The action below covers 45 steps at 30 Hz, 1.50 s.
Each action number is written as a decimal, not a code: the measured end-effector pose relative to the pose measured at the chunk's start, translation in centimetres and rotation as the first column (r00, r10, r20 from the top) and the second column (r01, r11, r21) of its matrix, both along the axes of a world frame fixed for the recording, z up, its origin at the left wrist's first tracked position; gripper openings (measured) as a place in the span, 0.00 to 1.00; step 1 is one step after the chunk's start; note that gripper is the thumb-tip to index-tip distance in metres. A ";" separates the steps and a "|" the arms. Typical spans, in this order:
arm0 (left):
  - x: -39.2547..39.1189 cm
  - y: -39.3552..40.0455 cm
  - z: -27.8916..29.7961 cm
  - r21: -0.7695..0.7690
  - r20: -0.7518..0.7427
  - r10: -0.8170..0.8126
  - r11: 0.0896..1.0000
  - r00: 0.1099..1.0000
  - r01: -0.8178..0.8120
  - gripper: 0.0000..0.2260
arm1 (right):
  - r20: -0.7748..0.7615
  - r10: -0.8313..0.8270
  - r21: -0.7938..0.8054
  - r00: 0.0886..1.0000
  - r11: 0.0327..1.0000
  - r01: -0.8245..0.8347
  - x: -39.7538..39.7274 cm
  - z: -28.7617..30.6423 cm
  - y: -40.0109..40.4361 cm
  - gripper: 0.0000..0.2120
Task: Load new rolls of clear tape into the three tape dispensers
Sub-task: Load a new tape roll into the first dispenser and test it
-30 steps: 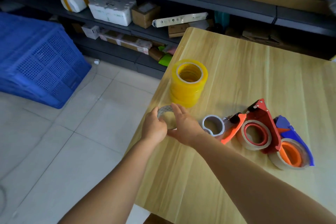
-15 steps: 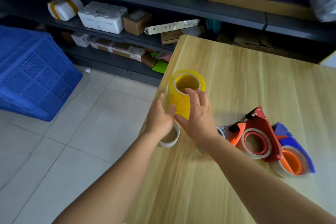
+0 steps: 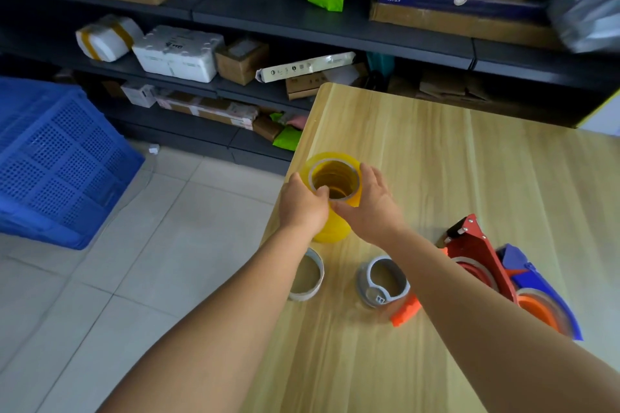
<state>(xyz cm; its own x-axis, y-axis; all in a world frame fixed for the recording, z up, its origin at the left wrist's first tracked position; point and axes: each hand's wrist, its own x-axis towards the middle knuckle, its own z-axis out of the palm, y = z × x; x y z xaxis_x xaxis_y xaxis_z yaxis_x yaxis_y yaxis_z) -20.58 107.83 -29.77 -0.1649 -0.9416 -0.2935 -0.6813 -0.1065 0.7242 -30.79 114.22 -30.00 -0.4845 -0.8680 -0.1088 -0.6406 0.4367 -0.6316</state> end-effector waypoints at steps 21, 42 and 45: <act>0.2 4.0 2.0 -0.019 -0.426 0.028 0.999 0.904 -0.040 0.24 | 0.257 -0.103 -0.213 0.961 0.964 0.160 -2.1 2.9 5.2 0.33; -5.0 9.7 2.4 0.442 -0.600 0.111 0.872 0.792 0.213 0.18 | 0.729 0.118 -0.302 0.675 0.939 0.162 -5.0 6.1 13.6 0.27; -4.8 10.0 2.9 0.457 -0.605 0.092 0.853 0.791 0.251 0.16 | 0.760 0.123 -0.308 0.638 0.932 0.188 -5.2 5.9 13.9 0.22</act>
